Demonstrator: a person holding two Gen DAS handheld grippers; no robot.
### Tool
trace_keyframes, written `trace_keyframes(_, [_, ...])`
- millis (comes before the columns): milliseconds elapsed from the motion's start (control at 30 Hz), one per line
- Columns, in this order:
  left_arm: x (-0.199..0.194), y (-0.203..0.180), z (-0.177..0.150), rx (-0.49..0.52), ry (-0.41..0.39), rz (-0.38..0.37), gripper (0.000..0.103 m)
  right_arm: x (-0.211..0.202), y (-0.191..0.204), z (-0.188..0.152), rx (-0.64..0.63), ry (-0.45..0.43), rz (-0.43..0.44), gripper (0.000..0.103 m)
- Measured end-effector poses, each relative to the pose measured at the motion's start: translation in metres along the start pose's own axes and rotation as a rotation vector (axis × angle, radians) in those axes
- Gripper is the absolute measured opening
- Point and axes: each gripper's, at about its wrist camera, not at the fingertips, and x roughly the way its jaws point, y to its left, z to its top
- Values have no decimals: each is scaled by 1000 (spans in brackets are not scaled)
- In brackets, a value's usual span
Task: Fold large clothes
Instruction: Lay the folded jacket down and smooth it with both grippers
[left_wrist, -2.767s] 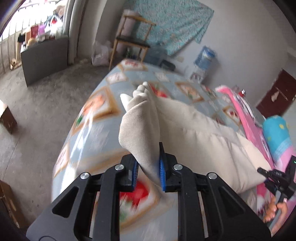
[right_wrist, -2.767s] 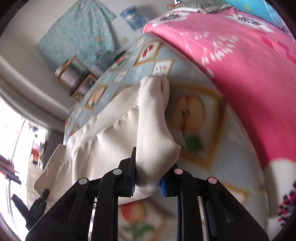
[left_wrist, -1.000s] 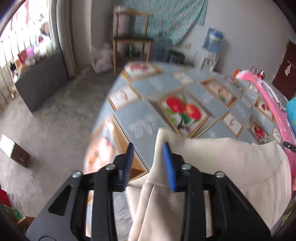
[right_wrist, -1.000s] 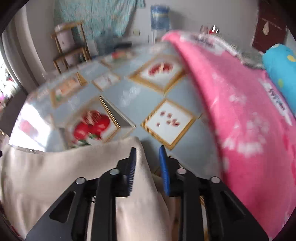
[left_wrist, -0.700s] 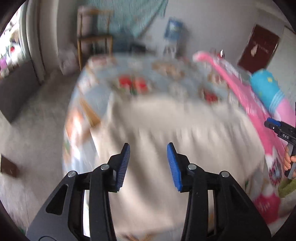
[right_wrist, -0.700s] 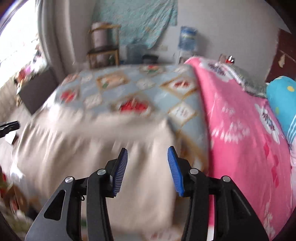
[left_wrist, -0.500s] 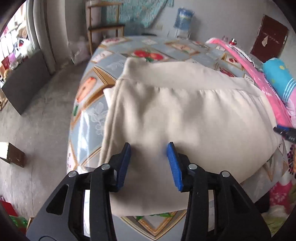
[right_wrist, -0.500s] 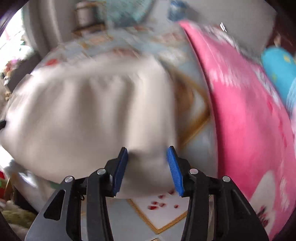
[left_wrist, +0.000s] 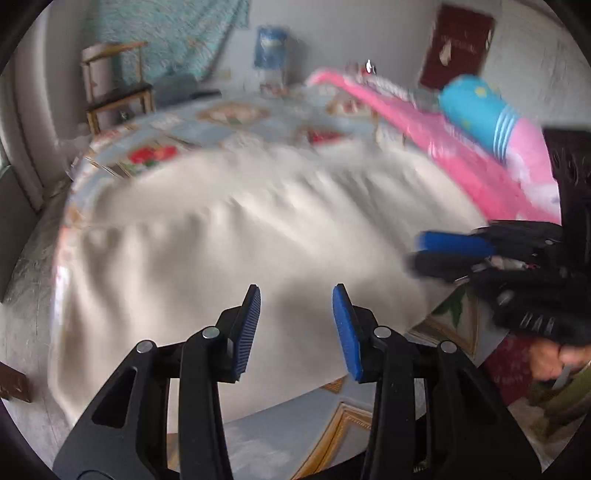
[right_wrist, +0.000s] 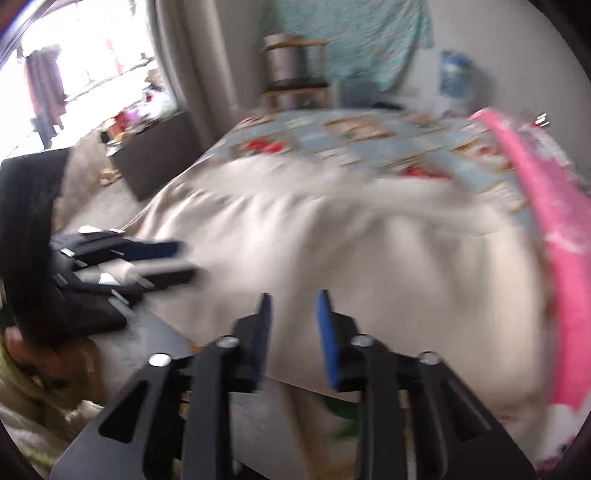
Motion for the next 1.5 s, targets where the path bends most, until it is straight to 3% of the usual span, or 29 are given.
trace_keyframes(33, [12,-1,-3,0,27,27,39,16,5,-6,-25,37,-30,17])
trace_keyframes(100, [15,0,-10,-5,11,28,40,18,2,-7,-19,24,-14,16])
trace_keyframes(267, [-9,12,-10,-33,-19,19,39,-7,4,4,-25,-14,-15,16])
trace_keyframes(333, [-19,24,-18,-66,-7,67,39,-16,2,-3,-21,-16,-48,16])
trace_keyframes(467, [-40,55,-44,-158,-19,141,39,-24,-37,-25,112,-10,-147,16])
trace_keyframes(567, [-39,68,-55,-205,-29,121,41,-18,-55,-38,218,-5,-118,16])
trace_keyframes(700, [-47,69,-48,-204,-37,137,41,-33,-56,-35,250,-34,-133,16])
trace_keyframes(800, [-59,80,-49,-235,-70,174,46,-55,-83,-40,322,-93,-233,28])
trace_keyframes(867, [-49,92,-54,-270,-22,225,47,-49,-101,-46,376,-68,-275,34])
trace_keyframes(900, [-47,97,-58,-287,-34,215,47,-37,-114,-54,417,-31,-244,34])
trace_keyframes(967, [-48,99,-57,-297,-41,217,47,-37,-118,-54,435,-45,-227,34])
trace_keyframes(1067, [-61,92,-51,-302,-58,217,47,-52,-108,-46,434,-59,-237,36])
trace_keyframes(1133, [-70,83,-47,-287,-89,207,50,-60,-99,-44,410,-83,-233,52])
trace_keyframes(1233, [-65,68,-45,-266,-82,183,58,-57,-83,-42,359,-81,-240,63])
trace_keyframes(1333, [-44,50,-47,-236,-18,188,71,-33,-74,-46,313,-3,-316,68])
trace_keyframes(1433, [-35,39,-49,-205,-9,257,73,-36,-66,-47,299,6,-356,69])
trace_keyframes(1500, [-40,37,-46,-219,-12,262,73,-49,-61,-45,309,-12,-332,69])
